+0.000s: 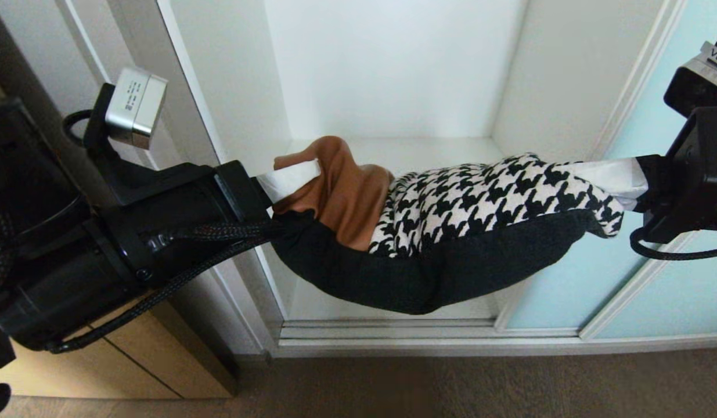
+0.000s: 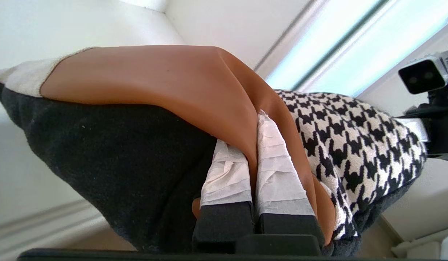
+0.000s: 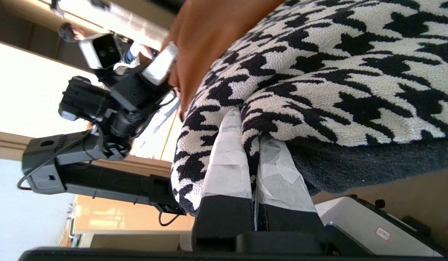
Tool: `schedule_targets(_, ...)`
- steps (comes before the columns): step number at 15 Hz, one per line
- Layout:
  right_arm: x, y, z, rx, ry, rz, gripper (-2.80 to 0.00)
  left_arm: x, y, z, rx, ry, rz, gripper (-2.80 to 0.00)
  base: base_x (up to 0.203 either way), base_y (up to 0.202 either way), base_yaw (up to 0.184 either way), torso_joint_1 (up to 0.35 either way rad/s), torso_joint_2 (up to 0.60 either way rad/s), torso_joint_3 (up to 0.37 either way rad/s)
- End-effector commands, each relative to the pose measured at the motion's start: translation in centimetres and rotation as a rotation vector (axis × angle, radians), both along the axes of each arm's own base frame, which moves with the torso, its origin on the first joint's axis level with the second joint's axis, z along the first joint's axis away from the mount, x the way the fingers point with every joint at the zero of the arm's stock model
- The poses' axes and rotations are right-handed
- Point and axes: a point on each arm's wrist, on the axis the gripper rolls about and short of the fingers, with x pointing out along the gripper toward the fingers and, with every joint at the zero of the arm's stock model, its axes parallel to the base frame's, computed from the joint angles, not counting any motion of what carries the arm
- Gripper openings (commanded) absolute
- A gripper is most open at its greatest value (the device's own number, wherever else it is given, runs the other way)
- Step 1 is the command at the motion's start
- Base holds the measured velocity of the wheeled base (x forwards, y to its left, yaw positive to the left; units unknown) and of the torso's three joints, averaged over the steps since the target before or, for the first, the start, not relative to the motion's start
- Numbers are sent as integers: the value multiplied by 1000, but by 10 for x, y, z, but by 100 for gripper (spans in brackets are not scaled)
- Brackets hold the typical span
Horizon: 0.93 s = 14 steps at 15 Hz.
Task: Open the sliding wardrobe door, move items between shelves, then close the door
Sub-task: Place the pillow on the higher shelf
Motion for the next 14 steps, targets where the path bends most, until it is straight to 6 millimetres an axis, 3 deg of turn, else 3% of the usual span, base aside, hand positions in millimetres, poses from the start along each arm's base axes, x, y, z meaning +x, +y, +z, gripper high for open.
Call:
schedule_targets(1, 0, 0, 3, 7, -7, 5, -280, 2, -2, -1, -1, 2, -5, -280, 196, 0, 0, 2, 2, 4)
schedule_targets(5, 7, 2, 0, 2, 9, -2, -280, 16, -12, -11, 22, 37, -7, -280, 184, 0, 1, 0, 4, 2)
schedule_targets(7, 11, 3, 1, 1, 10, -6, -280, 21, -15, -12, 20, 44, -6, -280, 50, 0, 1, 9, 2, 0)
schedule_targets(11, 36, 7, 2, -7, 19, -48, -280, 51, -21, -7, 12, 39, 43, -280, 0, 0, 0, 0, 0, 0)
schedule_targets(14, 66, 7, -1, -21, 35, -111, -280, 80, -17, -11, 18, 46, 100, -280, 0, 0, 0, 0, 0, 0)
